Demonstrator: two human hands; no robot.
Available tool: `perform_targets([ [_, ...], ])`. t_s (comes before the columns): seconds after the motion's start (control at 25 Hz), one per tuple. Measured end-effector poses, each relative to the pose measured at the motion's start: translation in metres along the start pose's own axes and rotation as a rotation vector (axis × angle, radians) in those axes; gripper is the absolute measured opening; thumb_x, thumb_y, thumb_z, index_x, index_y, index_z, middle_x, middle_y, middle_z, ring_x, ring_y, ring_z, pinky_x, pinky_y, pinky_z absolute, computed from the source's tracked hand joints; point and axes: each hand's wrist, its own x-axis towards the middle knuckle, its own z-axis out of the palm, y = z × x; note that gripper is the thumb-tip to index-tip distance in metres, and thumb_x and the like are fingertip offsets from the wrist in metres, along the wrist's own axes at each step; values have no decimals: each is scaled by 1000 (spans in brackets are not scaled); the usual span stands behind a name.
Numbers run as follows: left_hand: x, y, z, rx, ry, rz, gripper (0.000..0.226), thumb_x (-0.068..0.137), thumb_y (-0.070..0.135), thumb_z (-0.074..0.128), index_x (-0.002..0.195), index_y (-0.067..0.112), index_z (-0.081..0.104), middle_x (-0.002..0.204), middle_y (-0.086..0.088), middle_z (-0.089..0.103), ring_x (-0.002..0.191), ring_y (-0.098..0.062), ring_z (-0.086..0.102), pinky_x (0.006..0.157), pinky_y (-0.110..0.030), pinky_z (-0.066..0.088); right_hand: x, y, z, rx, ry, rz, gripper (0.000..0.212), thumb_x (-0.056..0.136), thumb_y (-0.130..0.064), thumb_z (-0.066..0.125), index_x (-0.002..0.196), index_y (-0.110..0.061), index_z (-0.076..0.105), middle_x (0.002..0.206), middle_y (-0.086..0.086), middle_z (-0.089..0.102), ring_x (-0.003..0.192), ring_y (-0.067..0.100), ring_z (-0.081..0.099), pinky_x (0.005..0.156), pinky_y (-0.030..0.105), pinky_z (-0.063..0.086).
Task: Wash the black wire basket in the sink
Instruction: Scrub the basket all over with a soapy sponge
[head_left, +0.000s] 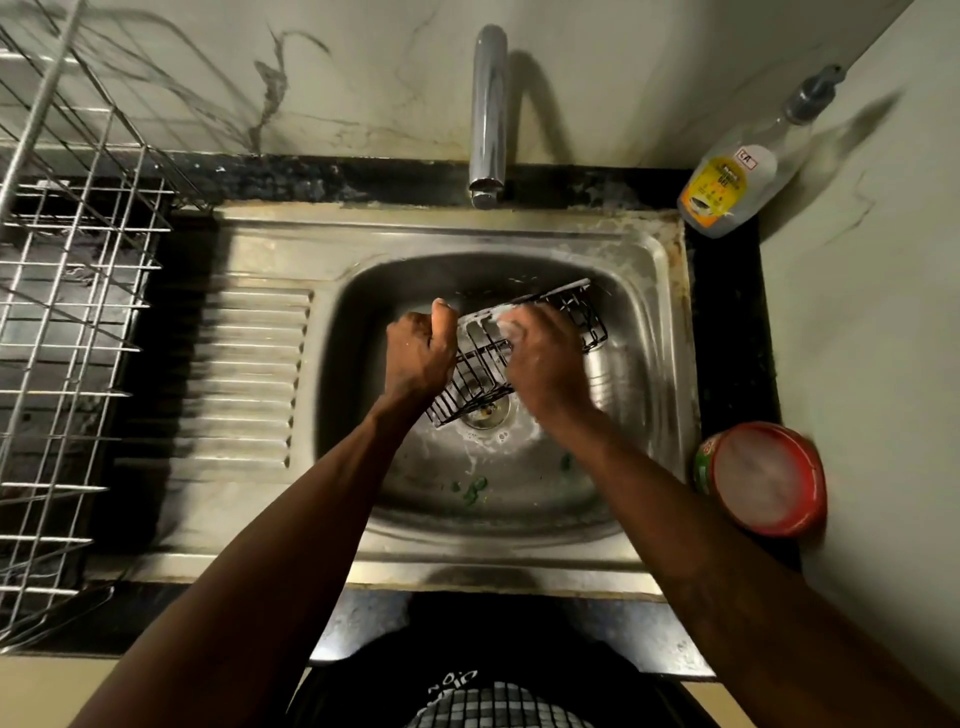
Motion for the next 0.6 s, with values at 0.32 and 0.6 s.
perform_targets([
  [0.32,-2,-4,0,13,1,-29,63,104,26,44,43,18,30,36,9,30,33,-8,26,39,-31,19,27,55,-19,-131,15,233,27,84,8,60,106,-3,68,104,17,69,95,34,65,73,28,45],
  [0.6,0,-3,-3,22,54,-71,64,103,24,45,42,18,28,33,8,28,34,-6,25,40,-30,21,-26,0,-2,-56,2,17,33,83,6,54,111,-7,67,109,12,66,104,27,57,89,37,50],
])
